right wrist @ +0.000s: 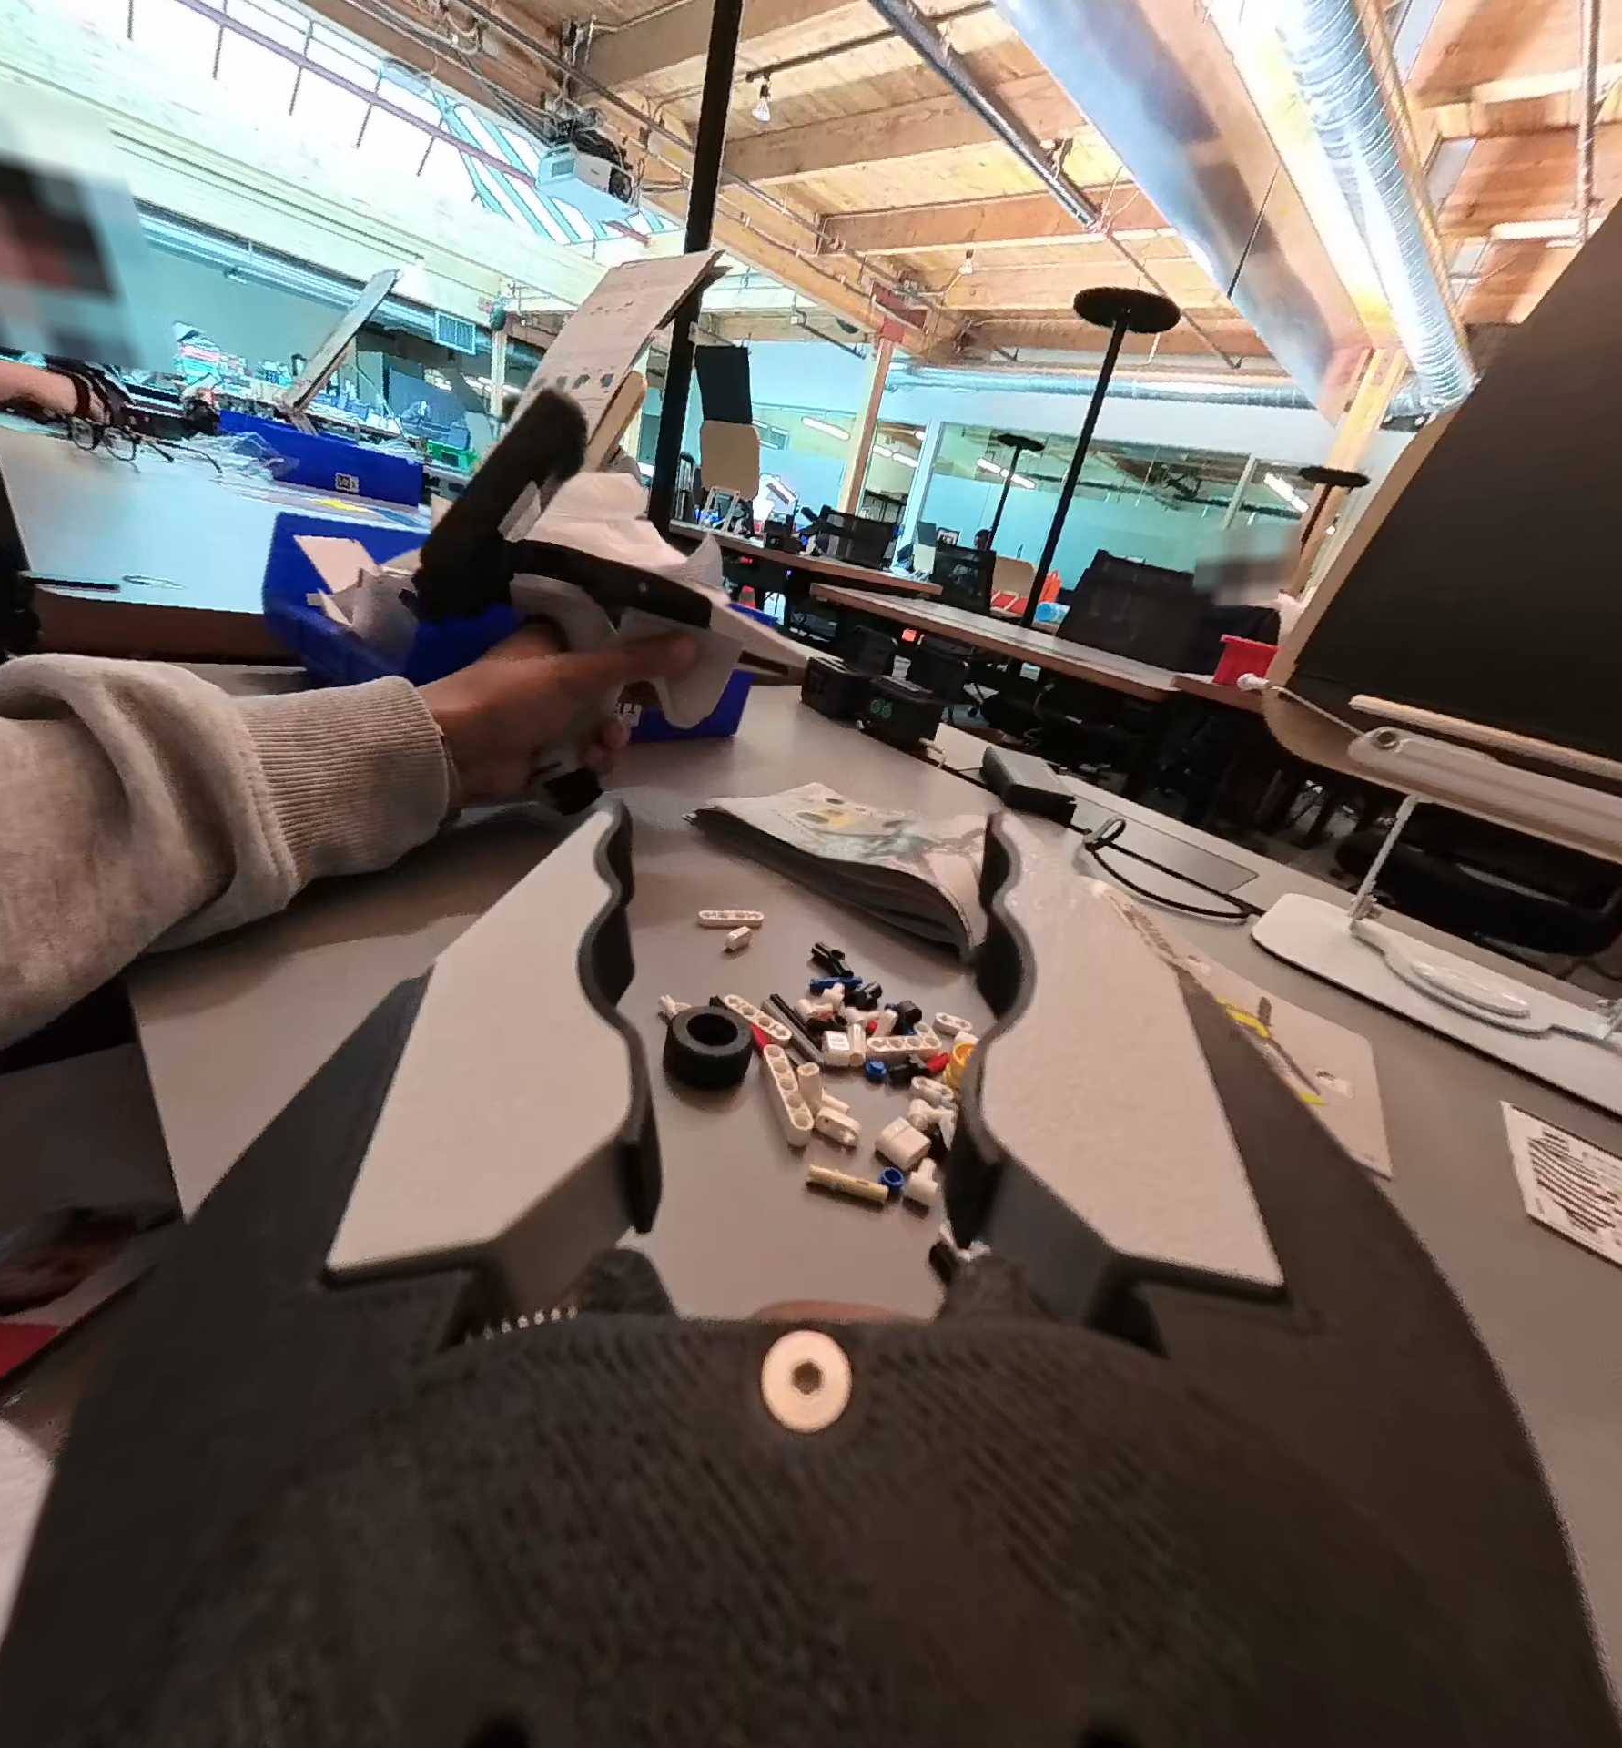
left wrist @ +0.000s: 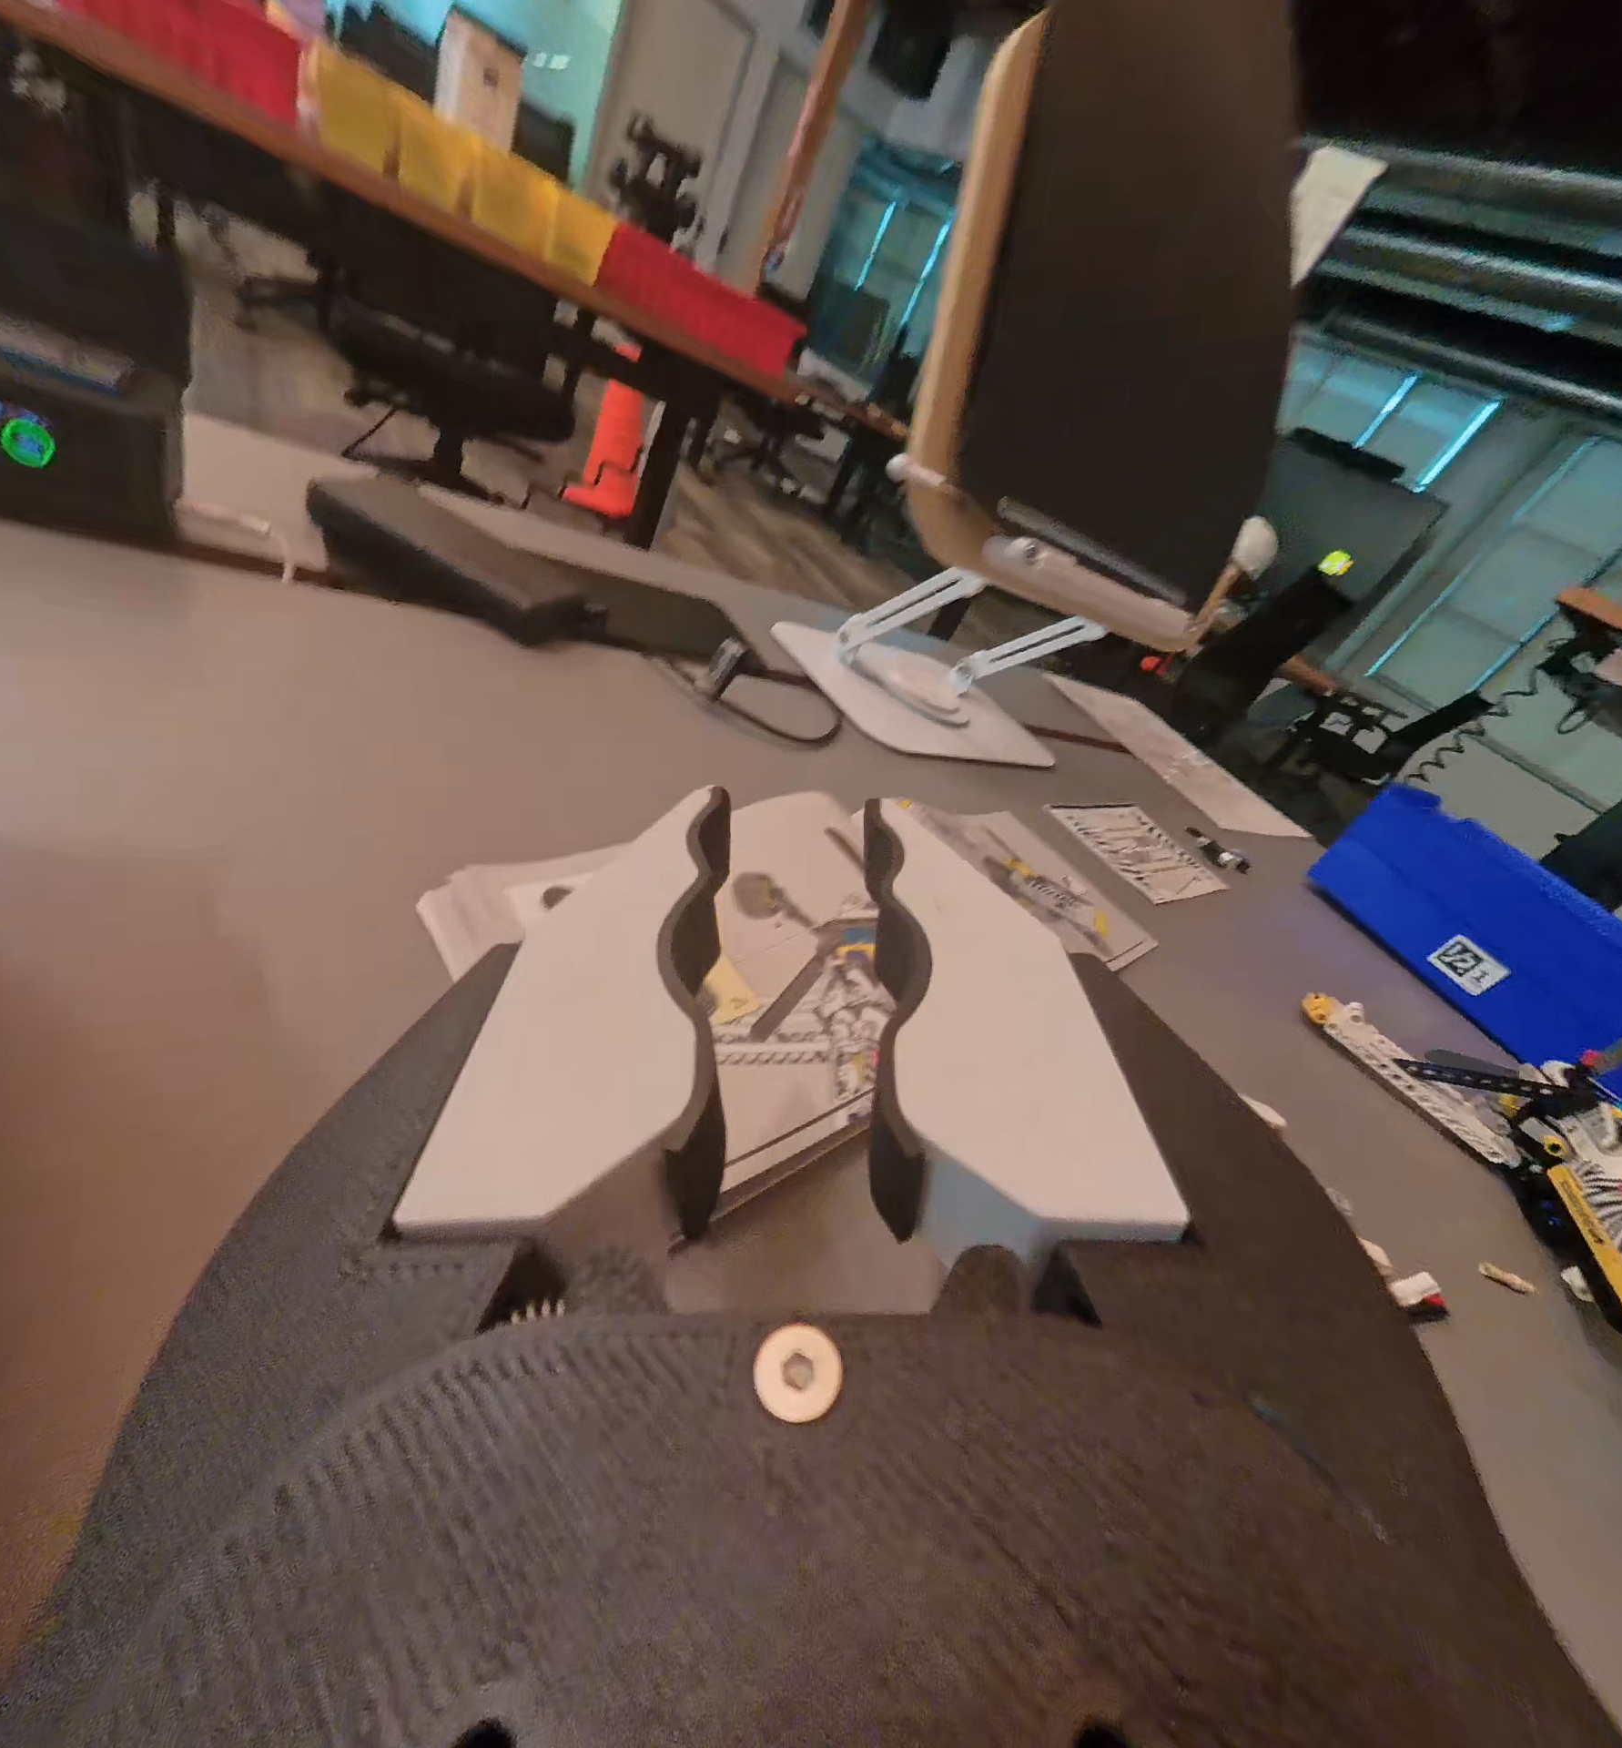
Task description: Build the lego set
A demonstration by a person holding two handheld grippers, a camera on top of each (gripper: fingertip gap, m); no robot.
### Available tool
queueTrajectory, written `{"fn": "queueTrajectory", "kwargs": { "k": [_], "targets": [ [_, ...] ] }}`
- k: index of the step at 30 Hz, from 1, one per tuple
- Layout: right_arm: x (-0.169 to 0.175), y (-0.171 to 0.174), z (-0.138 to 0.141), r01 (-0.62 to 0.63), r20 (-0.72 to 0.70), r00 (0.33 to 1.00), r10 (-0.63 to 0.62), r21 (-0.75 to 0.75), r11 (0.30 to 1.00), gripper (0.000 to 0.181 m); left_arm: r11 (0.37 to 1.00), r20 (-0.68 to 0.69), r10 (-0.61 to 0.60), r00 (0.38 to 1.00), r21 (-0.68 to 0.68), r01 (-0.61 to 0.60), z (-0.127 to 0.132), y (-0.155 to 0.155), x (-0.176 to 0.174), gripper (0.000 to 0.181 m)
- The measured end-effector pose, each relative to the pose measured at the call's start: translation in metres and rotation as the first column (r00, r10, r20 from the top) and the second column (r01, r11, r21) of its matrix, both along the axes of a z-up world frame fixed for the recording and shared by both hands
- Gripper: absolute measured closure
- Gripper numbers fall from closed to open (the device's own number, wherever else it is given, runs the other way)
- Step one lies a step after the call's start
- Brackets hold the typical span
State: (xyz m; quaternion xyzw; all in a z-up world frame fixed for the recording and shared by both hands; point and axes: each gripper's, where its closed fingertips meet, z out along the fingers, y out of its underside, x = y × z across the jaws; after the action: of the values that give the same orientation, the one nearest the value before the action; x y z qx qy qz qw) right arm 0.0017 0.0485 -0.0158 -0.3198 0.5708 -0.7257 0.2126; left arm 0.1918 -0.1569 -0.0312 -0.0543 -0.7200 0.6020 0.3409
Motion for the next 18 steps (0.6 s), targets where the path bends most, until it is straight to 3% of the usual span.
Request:
{"fn": "queueTrajectory", "kwargs": {
  "k": [5,18],
  "targets": [
    [0.000,0.001,0.001,0.020,-0.010,1.000,-0.021,-0.028,0.999,0.115,0.992,0.007,-0.002,1.000,-0.127,0.003,0.023,0.016,-0.007,0.155],
    [0.001,-0.005,-0.002,0.044,-0.031,0.999,-0.044,0.002,0.999,0.124,0.993,0.086,-0.047,0.995,-0.103,0.056,0.013,0.025,-0.028,0.157]
  ]
}}
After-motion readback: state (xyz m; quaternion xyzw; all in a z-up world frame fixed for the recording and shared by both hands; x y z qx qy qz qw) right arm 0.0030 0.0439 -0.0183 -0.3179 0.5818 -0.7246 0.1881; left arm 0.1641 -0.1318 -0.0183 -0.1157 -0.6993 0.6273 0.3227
